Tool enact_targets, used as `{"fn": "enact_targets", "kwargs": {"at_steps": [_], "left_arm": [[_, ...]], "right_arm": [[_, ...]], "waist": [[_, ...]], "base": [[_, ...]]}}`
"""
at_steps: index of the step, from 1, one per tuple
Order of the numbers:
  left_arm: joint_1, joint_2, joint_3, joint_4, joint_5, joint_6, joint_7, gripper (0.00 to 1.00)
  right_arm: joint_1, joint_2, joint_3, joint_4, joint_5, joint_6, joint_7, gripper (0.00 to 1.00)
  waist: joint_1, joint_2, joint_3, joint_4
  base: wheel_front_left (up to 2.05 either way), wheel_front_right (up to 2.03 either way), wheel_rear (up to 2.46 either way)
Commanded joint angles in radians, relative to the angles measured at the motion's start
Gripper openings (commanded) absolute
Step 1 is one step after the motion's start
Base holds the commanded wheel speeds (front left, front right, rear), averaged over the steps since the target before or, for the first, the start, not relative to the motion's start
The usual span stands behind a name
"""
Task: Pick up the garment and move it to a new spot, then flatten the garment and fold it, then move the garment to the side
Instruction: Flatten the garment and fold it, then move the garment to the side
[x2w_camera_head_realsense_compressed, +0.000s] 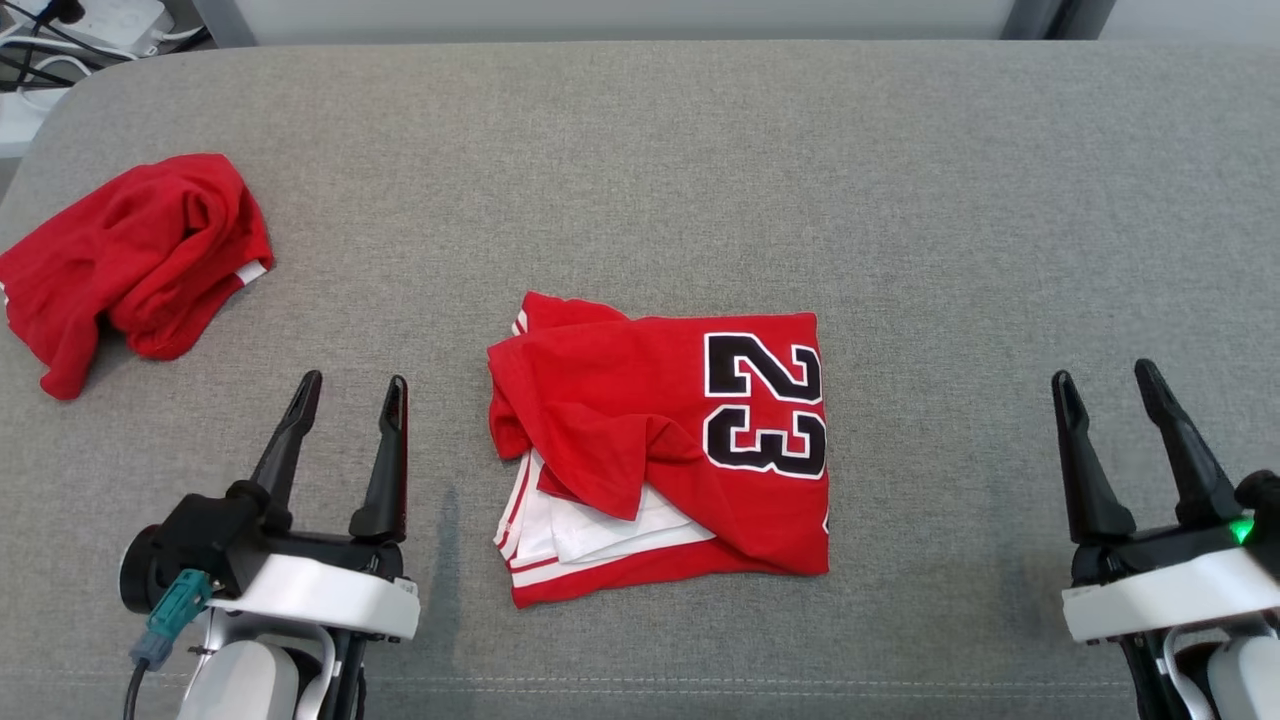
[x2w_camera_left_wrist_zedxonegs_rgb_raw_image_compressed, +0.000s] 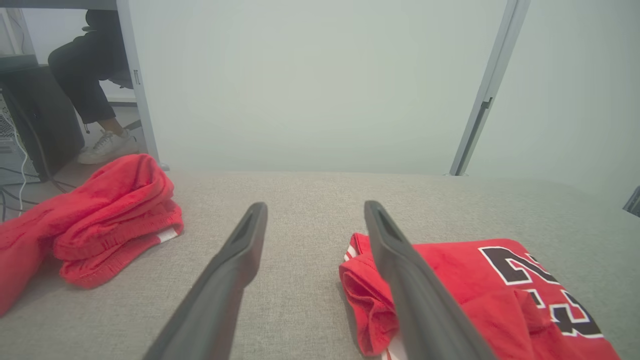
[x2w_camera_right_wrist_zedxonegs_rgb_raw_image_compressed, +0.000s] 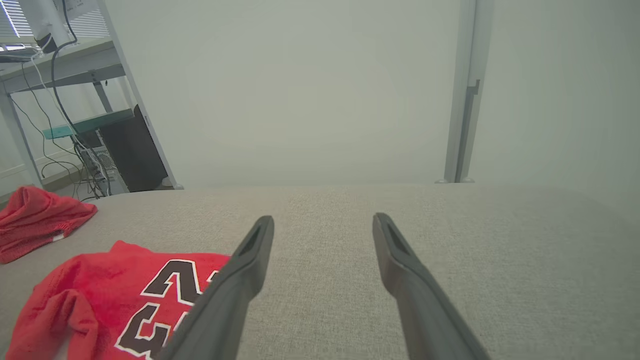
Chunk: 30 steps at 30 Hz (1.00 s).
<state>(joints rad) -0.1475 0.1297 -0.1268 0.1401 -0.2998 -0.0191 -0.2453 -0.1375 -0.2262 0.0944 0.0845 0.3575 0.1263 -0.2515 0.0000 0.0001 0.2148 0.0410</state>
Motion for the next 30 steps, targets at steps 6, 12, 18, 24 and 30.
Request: {"fn": "enact_targets", "kwargs": {"at_steps": [6, 12, 18, 24, 30], "left_arm": [[-0.005, 0.030, 0.047, -0.053, -0.007, 0.023, 0.009, 1.00], [-0.005, 0.034, 0.043, -0.071, -0.009, 0.030, 0.018, 1.00], [-0.015, 0.036, 0.036, -0.078, -0.011, 0.031, 0.022, 1.00], [-0.036, 0.030, 0.018, -0.073, -0.012, 0.024, 0.019, 1.00], [-0.043, 0.014, 0.003, -0.056, -0.016, 0.022, 0.008, 1.00]], "right_arm": [[0.023, 0.022, 0.006, -0.001, -0.012, 0.004, -0.010, 1.00], [-0.003, 0.022, 0.014, 0.019, -0.004, 0.004, -0.010, 1.00], [-0.068, 0.005, 0.059, 0.124, 0.041, 0.004, 0.013, 1.00], [-0.193, -0.014, 0.202, 0.266, 0.127, 0.004, 0.120, 1.00], [-0.295, -0.018, 0.391, 0.350, 0.294, 0.004, 0.221, 1.00]], "waist": [[0.0000, -0.0001, 0.016, -0.016], [0.0000, -0.0001, 0.032, -0.018], [0.0000, -0.0001, 0.043, -0.006], [0.0000, -0.0001, 0.062, 0.028], [0.0000, -0.0001, 0.076, 0.072]], "base": [[0.00, 0.00, 0.00], [0.00, 0.00, 0.00], [0.00, 0.00, 0.00], [0.00, 0.00, 0.00], [0.00, 0.00, 0.00]]}}
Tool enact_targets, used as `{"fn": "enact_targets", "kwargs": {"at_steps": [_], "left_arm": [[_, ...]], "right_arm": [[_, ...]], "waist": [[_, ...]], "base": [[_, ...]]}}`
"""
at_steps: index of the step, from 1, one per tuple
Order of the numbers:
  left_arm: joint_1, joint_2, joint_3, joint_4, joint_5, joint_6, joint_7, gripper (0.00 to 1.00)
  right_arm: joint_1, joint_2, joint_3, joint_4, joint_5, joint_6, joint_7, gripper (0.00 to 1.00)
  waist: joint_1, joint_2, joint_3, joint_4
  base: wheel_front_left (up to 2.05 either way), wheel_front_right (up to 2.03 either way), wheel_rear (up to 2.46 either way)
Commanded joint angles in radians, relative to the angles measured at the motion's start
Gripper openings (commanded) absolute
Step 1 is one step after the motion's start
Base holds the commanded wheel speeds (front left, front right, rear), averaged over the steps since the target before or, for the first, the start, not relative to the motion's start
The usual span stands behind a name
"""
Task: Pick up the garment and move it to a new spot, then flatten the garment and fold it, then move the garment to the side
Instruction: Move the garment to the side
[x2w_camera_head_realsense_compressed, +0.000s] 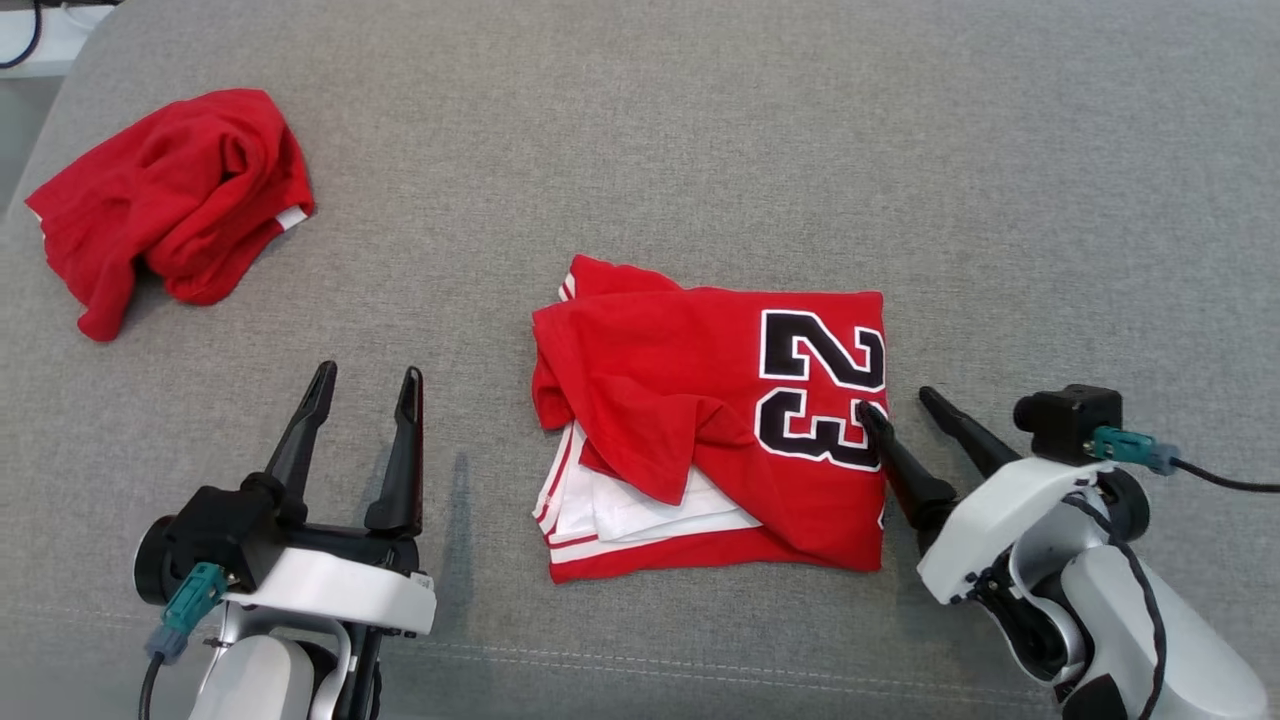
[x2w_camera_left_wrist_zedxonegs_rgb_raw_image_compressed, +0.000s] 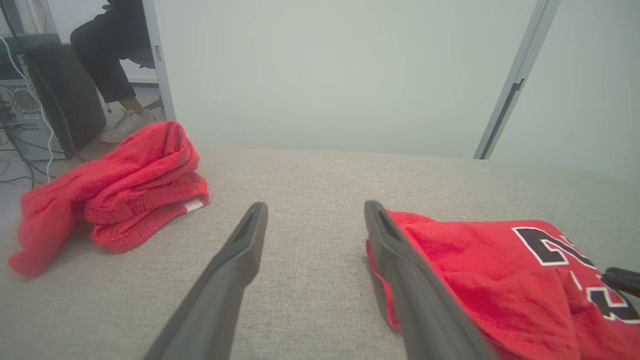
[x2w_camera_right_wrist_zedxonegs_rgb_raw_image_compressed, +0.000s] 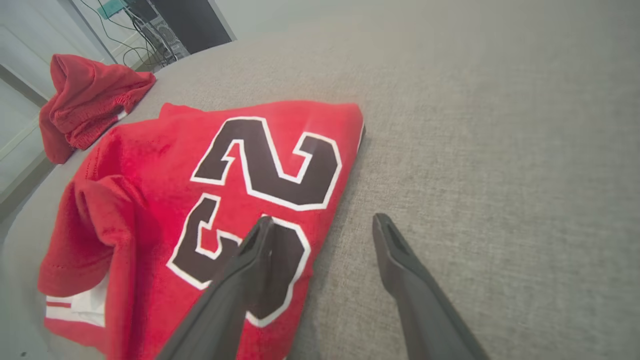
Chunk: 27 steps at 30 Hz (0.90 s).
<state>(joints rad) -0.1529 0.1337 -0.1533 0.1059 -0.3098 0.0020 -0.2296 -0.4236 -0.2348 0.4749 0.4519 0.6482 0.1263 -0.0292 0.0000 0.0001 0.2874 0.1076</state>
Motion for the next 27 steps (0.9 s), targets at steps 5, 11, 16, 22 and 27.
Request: {"fn": "enact_targets", "kwargs": {"at_steps": [5, 11, 16, 22, 27], "left_arm": [[-0.041, 0.005, 0.026, -0.013, -0.008, -0.001, -0.015, 1.00], [-0.044, 0.001, 0.026, -0.005, -0.009, 0.001, -0.022, 1.00], [-0.042, 0.002, 0.029, -0.004, -0.011, 0.001, -0.025, 1.00], [-0.042, 0.012, 0.028, -0.008, -0.008, 0.000, -0.026, 1.00], [-0.047, 0.026, 0.024, -0.016, -0.005, 0.000, -0.016, 1.00]], "right_arm": [[-0.059, -0.020, 0.100, 0.042, 0.081, 0.004, 0.089, 1.00], [-0.103, -0.045, 0.181, 0.013, 0.154, 0.004, 0.134, 0.00], [-0.144, -0.132, 0.236, -0.095, 0.053, 0.004, 0.038, 0.00], [-0.137, -0.202, 0.215, -0.217, -0.067, 0.004, -0.025, 0.00], [-0.090, -0.239, 0.162, -0.308, -0.147, 0.004, -0.008, 0.00]], "waist": [[0.0000, -0.0001, 0.013, 0.024], [0.0000, -0.0001, 0.018, 0.021], [0.0000, -0.0001, 0.016, -0.012], [0.0000, -0.0001, 0.013, -0.073], [0.0000, -0.0001, 0.009, -0.157]], "base": [[0.00, 0.00, 0.00], [0.00, 0.00, 0.00], [0.00, 0.00, 0.00], [0.00, 0.00, 0.00], [0.00, 0.00, 0.00]]}}
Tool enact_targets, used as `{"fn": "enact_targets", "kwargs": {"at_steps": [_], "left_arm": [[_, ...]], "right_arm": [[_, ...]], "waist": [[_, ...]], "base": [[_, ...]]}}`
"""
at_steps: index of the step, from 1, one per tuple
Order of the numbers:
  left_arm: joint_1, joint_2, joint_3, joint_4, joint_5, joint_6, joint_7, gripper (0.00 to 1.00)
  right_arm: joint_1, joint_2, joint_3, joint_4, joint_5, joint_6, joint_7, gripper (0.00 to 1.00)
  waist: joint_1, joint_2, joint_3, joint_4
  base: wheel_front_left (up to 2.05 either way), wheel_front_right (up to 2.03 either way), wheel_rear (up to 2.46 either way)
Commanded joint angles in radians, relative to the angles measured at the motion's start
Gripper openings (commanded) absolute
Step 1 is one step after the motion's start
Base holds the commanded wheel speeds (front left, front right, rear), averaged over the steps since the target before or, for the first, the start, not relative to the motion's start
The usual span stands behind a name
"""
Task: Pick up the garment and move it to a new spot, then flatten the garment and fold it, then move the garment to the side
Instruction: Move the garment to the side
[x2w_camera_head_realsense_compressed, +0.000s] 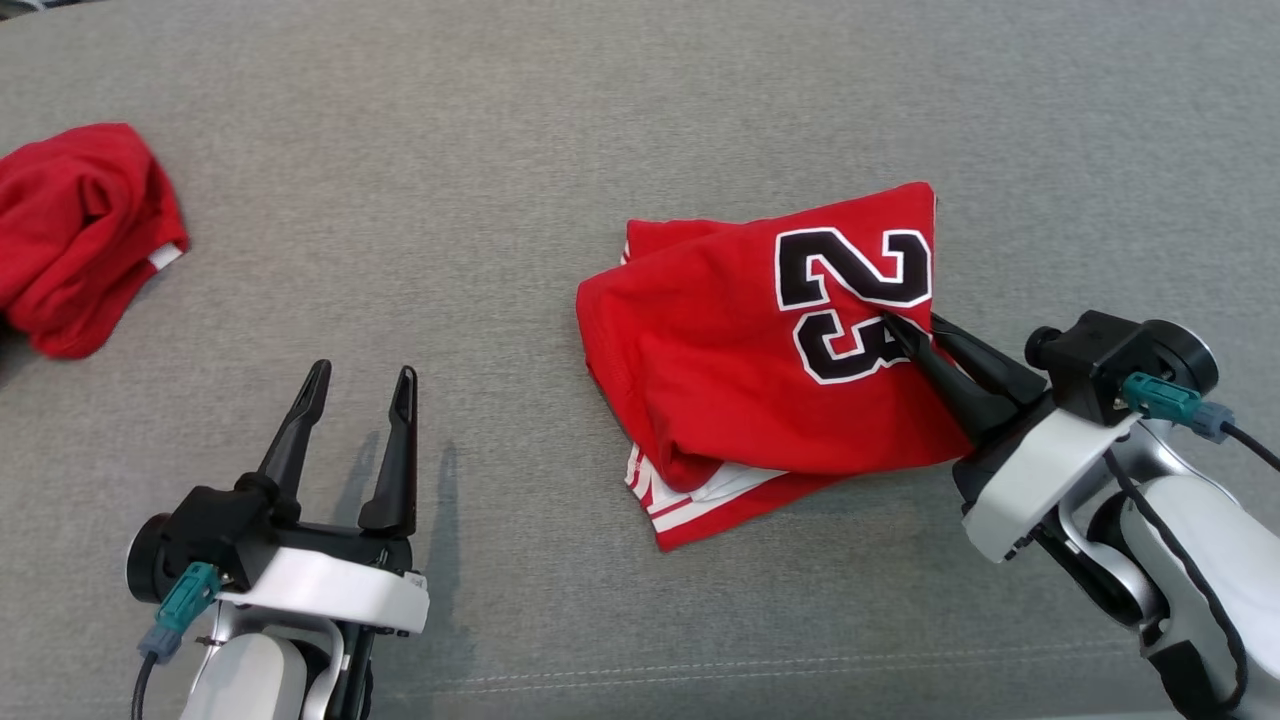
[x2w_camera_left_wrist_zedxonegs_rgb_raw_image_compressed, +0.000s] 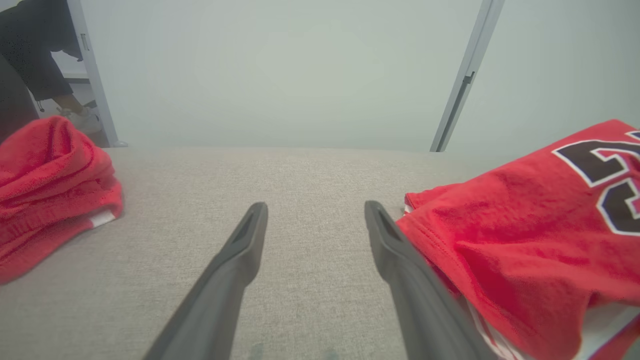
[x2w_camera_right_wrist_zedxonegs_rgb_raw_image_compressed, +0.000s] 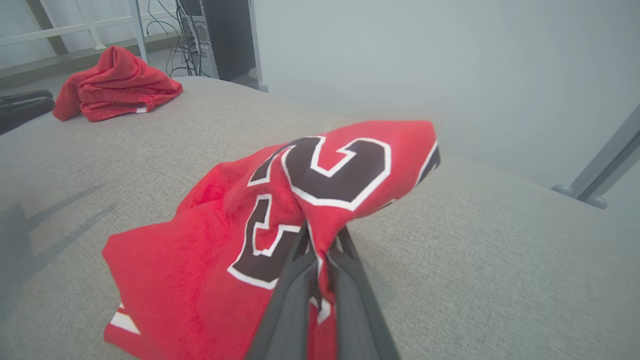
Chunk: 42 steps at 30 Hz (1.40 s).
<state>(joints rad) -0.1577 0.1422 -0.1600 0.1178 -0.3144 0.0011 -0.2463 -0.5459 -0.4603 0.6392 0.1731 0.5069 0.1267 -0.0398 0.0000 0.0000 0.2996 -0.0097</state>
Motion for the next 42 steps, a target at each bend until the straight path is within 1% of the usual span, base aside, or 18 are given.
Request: {"fn": "enact_targets", "kwargs": {"at_steps": [1, 6, 10, 15, 18, 21, 24, 30, 33, 34, 35, 36, 39, 42], "left_arm": [[-0.043, 0.021, 0.030, -0.030, 0.001, 0.000, 0.005, 1.00], [-0.048, 0.042, 0.024, -0.050, 0.007, -0.001, 0.032, 1.00], [-0.058, 0.058, 0.018, -0.070, 0.012, -0.003, 0.055, 1.00], [-0.076, 0.080, 0.007, -0.101, 0.022, -0.007, 0.090, 1.00], [-0.090, 0.092, -0.001, -0.121, 0.028, -0.011, 0.111, 1.00], [-0.105, 0.100, -0.018, -0.141, 0.038, -0.016, 0.132, 1.00], [-0.126, 0.105, -0.035, -0.156, 0.046, -0.023, 0.150, 1.00], [-0.175, 0.100, -0.075, -0.178, 0.060, -0.039, 0.168, 1.00], [-0.194, 0.099, -0.090, -0.183, 0.064, -0.045, 0.173, 1.00], [-0.199, 0.099, -0.093, -0.185, 0.066, -0.046, 0.175, 1.00], [-0.204, 0.099, -0.096, -0.185, 0.067, -0.047, 0.177, 1.00], [-0.204, 0.099, -0.096, -0.185, 0.067, -0.047, 0.177, 1.00], [-0.216, 0.104, -0.098, -0.184, 0.066, -0.049, 0.178, 1.00], [-0.220, 0.105, -0.098, -0.177, 0.066, -0.046, 0.176, 1.00]], "right_arm": [[0.043, -0.017, -0.016, -0.043, -0.016, 0.004, 0.007, 0.00], [0.089, -0.031, -0.082, -0.077, -0.055, 0.004, 0.034, 0.00], [0.093, -0.036, -0.118, -0.058, -0.059, 0.004, 0.032, 0.00], [-0.006, -0.058, -0.088, 0.044, -0.066, 0.004, -0.017, 0.00], [-0.107, -0.067, -0.055, 0.146, -0.072, 0.004, -0.076, 0.00], [-0.209, -0.072, -0.030, 0.270, -0.077, 0.004, -0.137, 0.00], [-0.291, -0.067, -0.020, 0.392, -0.064, 0.004, -0.176, 0.00], [-0.400, -0.076, -0.070, 0.647, -0.036, 0.004, -0.210, 0.00], [-0.437, -0.074, -0.113, 0.743, -0.038, 0.004, -0.218, 0.00], [-0.447, -0.072, -0.133, 0.776, -0.038, 0.004, -0.219, 0.39], [-0.457, -0.072, -0.148, 0.806, -0.047, 0.004, -0.220, 1.00], [-0.457, -0.072, -0.148, 0.806, -0.047, 0.004, -0.220, 1.00], [-0.482, -0.062, -0.221, 0.849, -0.070, 0.004, -0.221, 1.00], [-0.478, -0.047, -0.298, 0.853, -0.123, 0.004, -0.222, 1.00]], "waist": [[0.0000, 0.0000, -0.003, -0.059], [0.0000, 0.0000, 0.001, -0.163], [0.0000, 0.0000, 0.013, -0.243], [0.0000, 0.0000, 0.045, -0.325], [0.0000, 0.0000, 0.072, -0.355], [0.0000, 0.0000, 0.104, -0.365], [0.0000, 0.0000, 0.138, -0.358], [0.0000, 0.0000, 0.206, -0.315], [0.0000, 0.0000, 0.237, -0.295], [0.0000, 0.0000, 0.246, -0.291], [0.0000, 0.0000, 0.255, -0.286], [0.0000, 0.0000, 0.255, -0.286], [0.0000, 0.0000, 0.270, -0.284], [0.0000, 0.0000, 0.270, -0.290]], "base": [[0.00, 0.00, 0.00], [0.00, 0.00, 0.00], [0.00, 0.00, 0.00], [0.00, 0.00, 0.00], [0.00, 0.00, 0.00], [0.00, 0.00, 0.00], [0.00, 0.00, 0.00], [0.00, 0.00, 0.00], [0.00, 0.00, 0.00], [0.00, 0.00, 0.00], [0.00, 0.00, 0.00], [0.00, 0.00, 0.00], [0.00, 0.00, 0.00], [0.00, 0.00, 0.00]]}}
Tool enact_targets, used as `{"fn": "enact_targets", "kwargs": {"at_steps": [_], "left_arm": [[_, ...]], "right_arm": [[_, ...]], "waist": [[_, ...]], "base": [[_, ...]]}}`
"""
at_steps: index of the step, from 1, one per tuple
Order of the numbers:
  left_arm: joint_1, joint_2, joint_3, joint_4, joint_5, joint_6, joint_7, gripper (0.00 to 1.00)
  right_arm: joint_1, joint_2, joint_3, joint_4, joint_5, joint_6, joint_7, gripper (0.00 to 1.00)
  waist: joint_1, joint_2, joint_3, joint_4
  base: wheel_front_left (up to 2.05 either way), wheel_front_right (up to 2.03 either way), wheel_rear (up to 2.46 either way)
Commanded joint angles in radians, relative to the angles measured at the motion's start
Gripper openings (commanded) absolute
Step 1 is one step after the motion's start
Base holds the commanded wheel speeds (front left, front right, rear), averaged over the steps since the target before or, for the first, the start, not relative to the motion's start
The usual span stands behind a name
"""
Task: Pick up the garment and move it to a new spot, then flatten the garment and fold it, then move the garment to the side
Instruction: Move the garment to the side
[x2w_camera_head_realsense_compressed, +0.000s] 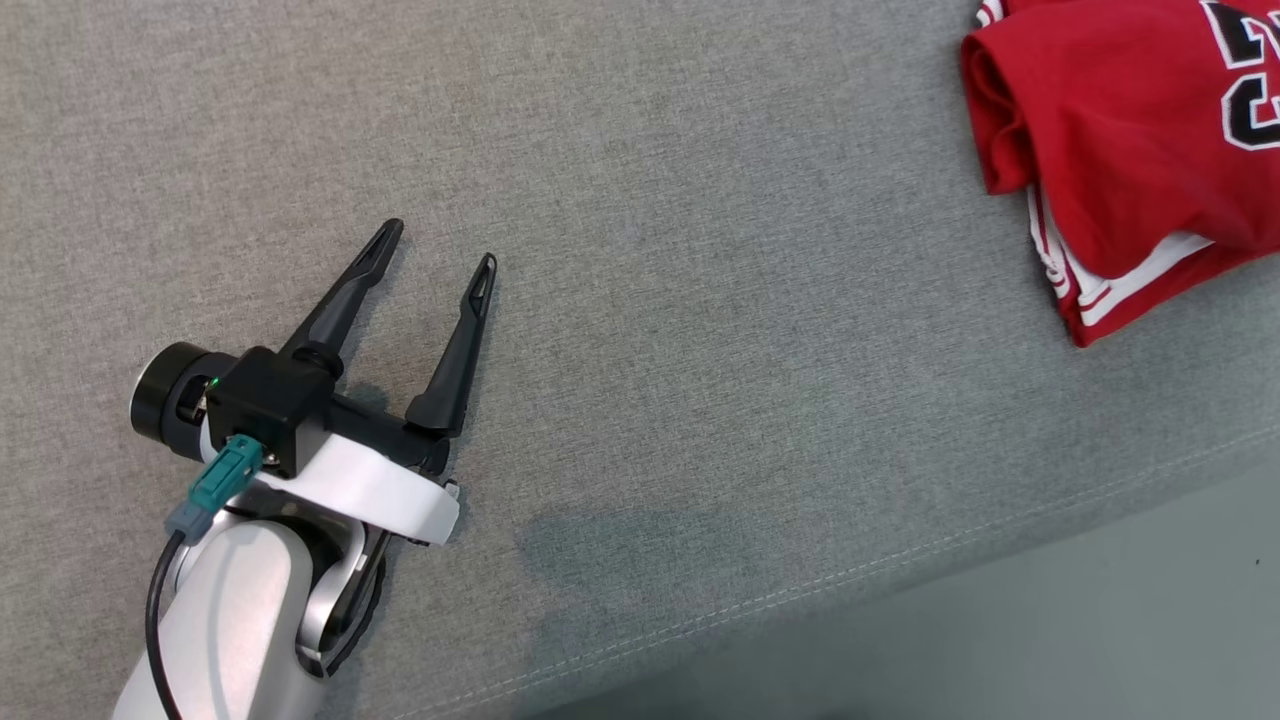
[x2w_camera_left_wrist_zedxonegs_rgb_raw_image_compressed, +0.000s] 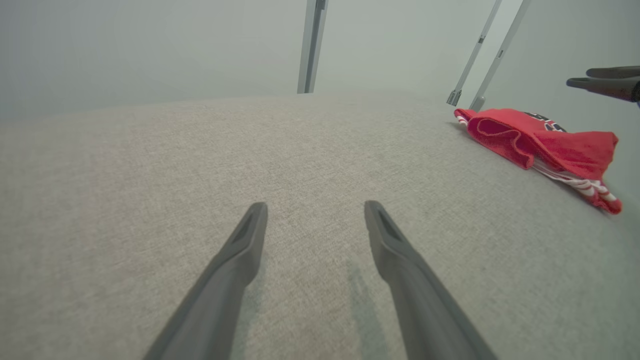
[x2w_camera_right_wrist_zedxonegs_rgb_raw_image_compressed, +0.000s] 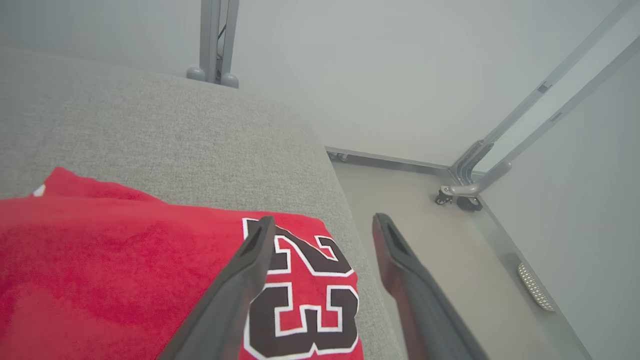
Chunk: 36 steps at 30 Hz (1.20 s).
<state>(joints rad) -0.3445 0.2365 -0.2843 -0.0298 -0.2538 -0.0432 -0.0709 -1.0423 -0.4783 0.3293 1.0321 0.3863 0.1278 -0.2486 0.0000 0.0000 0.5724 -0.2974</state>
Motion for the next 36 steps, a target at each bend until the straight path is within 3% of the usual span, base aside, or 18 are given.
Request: {"fn": "enact_targets", "kwargs": {"at_steps": [1, 4, 9, 15, 19, 27, 36], "left_arm": [[-0.032, 0.010, 0.025, -0.026, 0.004, -0.001, -0.001, 1.00], [-0.031, 0.006, 0.021, -0.011, -0.002, -0.002, -0.010, 1.00], [-0.014, -0.002, 0.030, 0.013, -0.013, 0.014, -0.031, 1.00], [0.029, 0.002, 0.064, 0.025, -0.029, 0.044, -0.064, 1.00], [0.061, 0.006, 0.096, 0.027, -0.043, 0.068, -0.097, 1.00], [0.120, 0.002, 0.140, 0.045, -0.069, 0.099, -0.141, 1.00], [0.210, -0.004, 0.159, 0.073, -0.095, 0.102, -0.168, 1.00]], "right_arm": [[0.026, -0.021, -0.009, -0.008, -0.023, 0.003, -0.013, 1.00], [0.063, 0.016, -0.088, -0.069, -0.064, 0.003, -0.013, 1.00], [0.192, 0.099, -0.177, -0.347, -0.101, 0.003, -0.013, 1.00], [0.382, 0.187, -0.184, -0.677, -0.114, 0.003, -0.013, 1.00], [0.518, 0.231, -0.168, -0.849, -0.112, 0.003, -0.013, 1.00], [0.703, 0.286, -0.202, -0.925, -0.115, 0.003, -0.013, 1.00], [0.875, 0.345, -0.269, -0.938, -0.156, 0.003, 0.000, 1.00]], "waist": [[0.0000, 0.0000, -0.007, -0.004], [0.0000, 0.0000, -0.030, -0.006], [0.0000, 0.0000, -0.089, 0.007], [0.0000, 0.0000, -0.156, 0.060], [0.0000, 0.0000, -0.198, 0.132], [0.0000, 0.0000, -0.280, 0.240], [0.0000, 0.0000, -0.386, 0.294]], "base": [[0.00, 0.00, 0.00], [0.00, 0.00, 0.00], [0.00, 0.00, 0.00], [0.00, 0.00, 0.00], [0.00, 0.00, 0.00], [0.00, 0.00, 0.00], [0.00, 0.00, 0.00]]}}
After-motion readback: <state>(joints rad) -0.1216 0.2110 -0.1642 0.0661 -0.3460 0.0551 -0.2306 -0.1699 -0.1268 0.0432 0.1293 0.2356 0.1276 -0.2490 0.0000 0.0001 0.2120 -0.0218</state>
